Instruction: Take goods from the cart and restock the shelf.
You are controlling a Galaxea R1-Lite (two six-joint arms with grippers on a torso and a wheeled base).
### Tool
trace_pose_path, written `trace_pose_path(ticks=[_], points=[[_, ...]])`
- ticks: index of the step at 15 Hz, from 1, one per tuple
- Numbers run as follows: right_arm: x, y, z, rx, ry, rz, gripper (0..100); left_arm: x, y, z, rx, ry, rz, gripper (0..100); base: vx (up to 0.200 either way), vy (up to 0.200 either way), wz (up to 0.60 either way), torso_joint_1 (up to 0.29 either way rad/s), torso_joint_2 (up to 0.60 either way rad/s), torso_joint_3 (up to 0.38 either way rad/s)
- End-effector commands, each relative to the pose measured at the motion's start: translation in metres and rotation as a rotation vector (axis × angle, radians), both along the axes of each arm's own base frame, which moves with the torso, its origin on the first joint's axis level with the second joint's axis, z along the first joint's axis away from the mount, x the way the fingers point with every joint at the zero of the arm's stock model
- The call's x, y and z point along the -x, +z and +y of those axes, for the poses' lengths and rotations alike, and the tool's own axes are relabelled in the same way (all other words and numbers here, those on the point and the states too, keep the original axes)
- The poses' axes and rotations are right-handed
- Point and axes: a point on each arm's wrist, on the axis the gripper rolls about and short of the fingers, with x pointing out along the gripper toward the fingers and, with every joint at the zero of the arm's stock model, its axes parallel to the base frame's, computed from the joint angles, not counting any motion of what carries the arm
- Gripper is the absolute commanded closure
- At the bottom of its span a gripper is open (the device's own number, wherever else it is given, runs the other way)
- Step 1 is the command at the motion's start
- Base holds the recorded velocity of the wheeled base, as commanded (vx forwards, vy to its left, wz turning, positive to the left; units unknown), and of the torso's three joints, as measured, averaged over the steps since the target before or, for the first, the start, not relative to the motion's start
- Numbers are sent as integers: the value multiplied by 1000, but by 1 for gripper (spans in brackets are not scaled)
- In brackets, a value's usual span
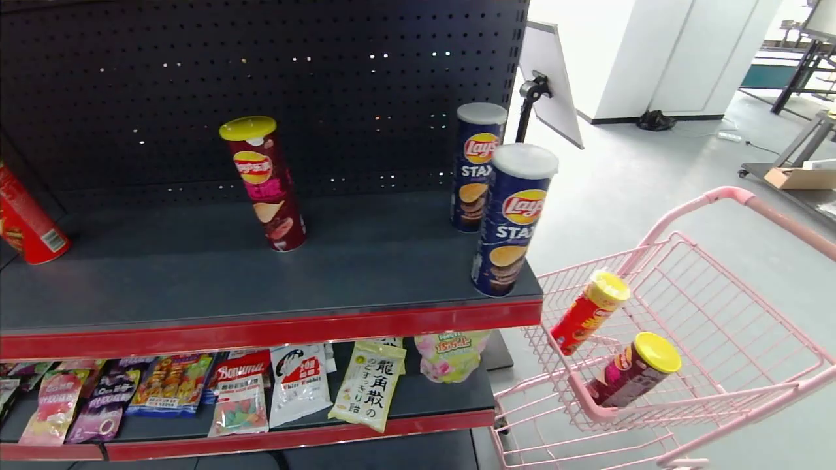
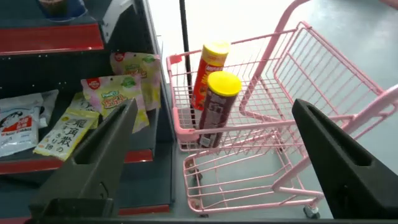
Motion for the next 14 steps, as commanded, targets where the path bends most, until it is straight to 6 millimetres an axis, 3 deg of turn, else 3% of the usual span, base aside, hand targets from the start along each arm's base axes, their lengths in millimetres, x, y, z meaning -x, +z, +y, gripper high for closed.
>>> trace_pose_path(ticks=[1,7,14], points=[[0,0,0,0,0,1,0,0,0,0,0,1,1,0,0,0,-600,-2,2,2],[0,0,0,0,0,1,0,0,0,0,-2,1,1,0,0,0,-600,3,2,2],[0,0,0,-5,0,1,0,0,0,0,0,1,1,0,0,0,0,-31,69,41]])
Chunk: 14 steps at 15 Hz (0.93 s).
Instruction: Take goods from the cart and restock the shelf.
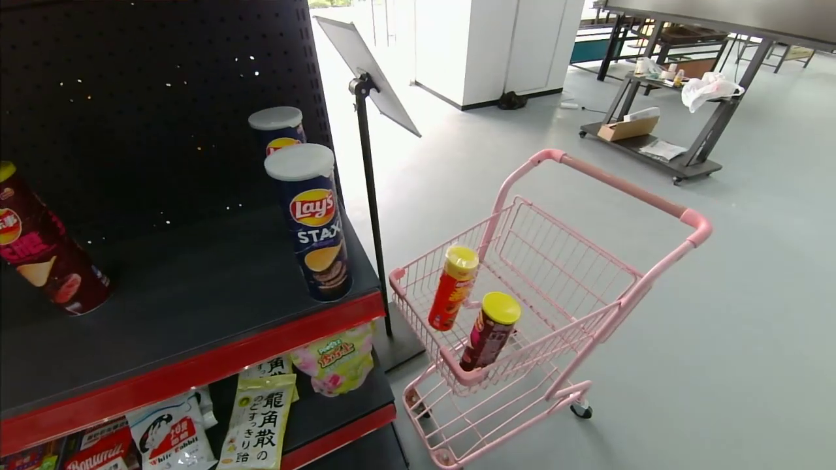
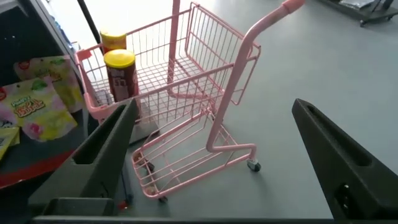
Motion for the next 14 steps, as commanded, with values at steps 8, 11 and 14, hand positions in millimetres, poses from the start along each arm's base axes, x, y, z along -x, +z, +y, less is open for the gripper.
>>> trace_pose_path(ticks=[8,11,14], points=[[0,1,0,-3,0,-3,0,0,0,0,0,1,1,0,0,0,0,-144,367,226],[0,0,0,-4,0,-2,0,0,0,0,-2,1,1,0,0,0,0,-159,447,289],[0,0,0,-4,-1,-2,0,0,0,0,0,1,0,0,0,0,0,-188,549,362]])
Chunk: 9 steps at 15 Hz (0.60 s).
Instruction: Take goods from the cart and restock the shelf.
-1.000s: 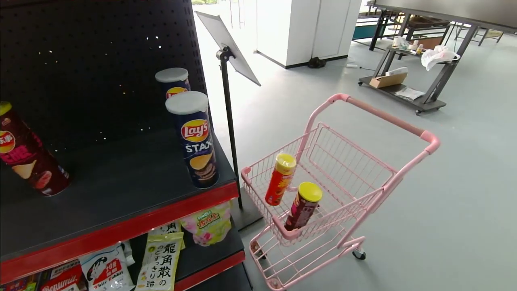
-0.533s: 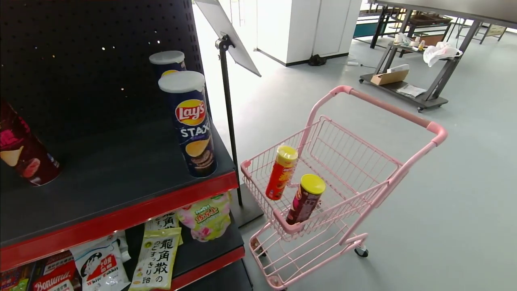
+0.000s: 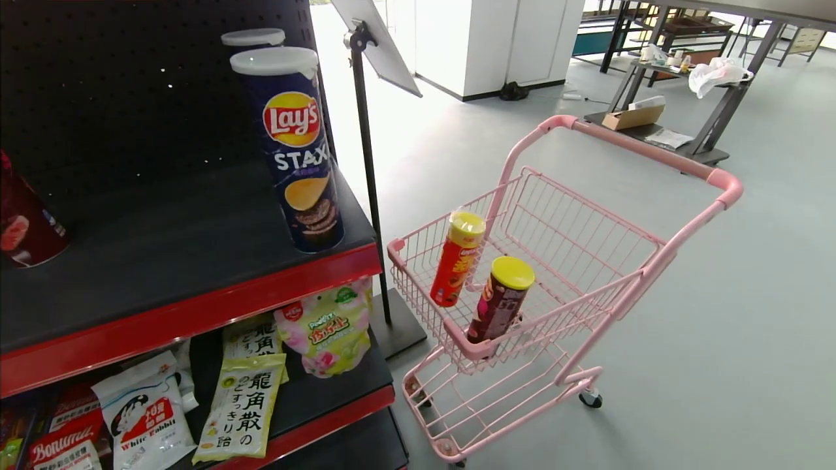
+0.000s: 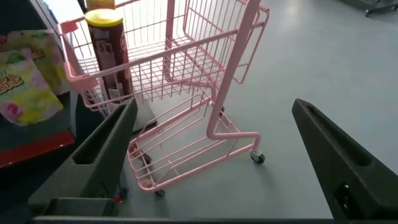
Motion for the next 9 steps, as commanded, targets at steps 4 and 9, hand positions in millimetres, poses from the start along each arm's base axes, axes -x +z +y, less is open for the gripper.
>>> trace_pose_path(ticks=[4,9], points=[[0,0,0,4,2,-1,0,0,0,0,0,-1,0,0,0,0,0,-163,530,374],[0,0,0,13,9,2,0,0,0,0,0,-1,1,0,0,0,0,-100,386,282]])
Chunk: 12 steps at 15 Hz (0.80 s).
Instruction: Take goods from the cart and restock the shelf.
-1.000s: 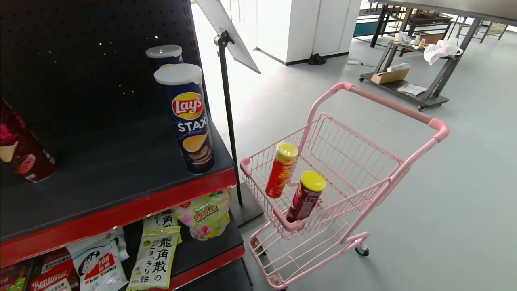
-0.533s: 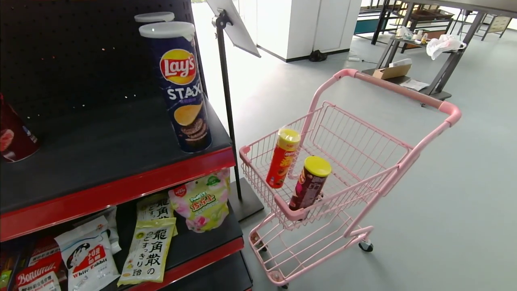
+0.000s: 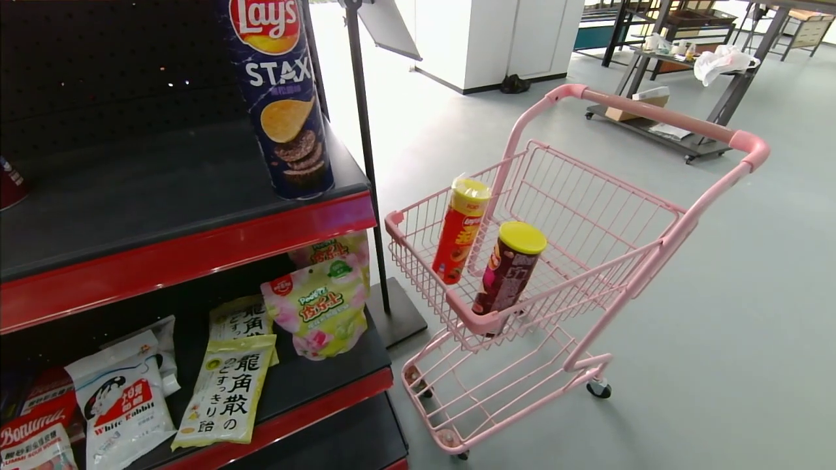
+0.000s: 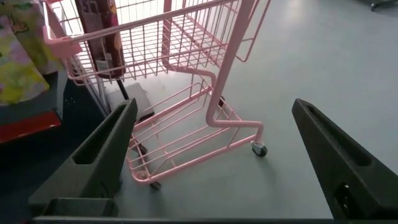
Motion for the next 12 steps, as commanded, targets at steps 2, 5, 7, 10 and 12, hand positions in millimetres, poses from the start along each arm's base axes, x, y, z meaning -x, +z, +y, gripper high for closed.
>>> trace_pose_path(ticks=[2,5,7,10,12], points=[[0,1,0,26,-16,-5,0,0,0,0,-1,0,1,0,0,0,0,-6,50,31],[-5,81,0,0,14,-38,0,0,0,0,1,0,1,0,0,0,0,0,0,0],[-61,179,3,-227,100,19,0,0,0,0,-1,0,1,0,0,0,0,0,0,0],[-148,168,16,-216,235,210,0,0,0,0,-1,0,1,0,0,0,0,0,0,0],[-216,142,23,-222,241,250,0,0,0,0,-1,0,1,0,0,0,0,0,0,0]])
